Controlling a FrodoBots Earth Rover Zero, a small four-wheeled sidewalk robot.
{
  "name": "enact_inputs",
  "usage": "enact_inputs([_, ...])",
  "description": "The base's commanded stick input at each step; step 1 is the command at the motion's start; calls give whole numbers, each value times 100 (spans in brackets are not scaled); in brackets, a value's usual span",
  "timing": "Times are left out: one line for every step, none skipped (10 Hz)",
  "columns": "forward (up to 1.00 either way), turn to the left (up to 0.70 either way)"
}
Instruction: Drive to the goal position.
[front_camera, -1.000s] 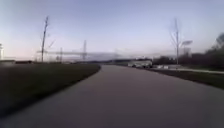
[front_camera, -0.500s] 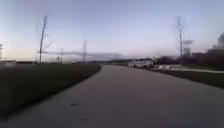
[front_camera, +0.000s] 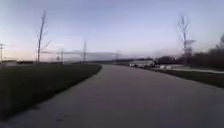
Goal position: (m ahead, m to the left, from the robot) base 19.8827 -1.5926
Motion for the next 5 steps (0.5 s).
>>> enact_inputs([100,1])
enact_inputs([99,1])
enact_inputs([99,1])
enact_inputs([99,1])
enact_inputs([99,1])
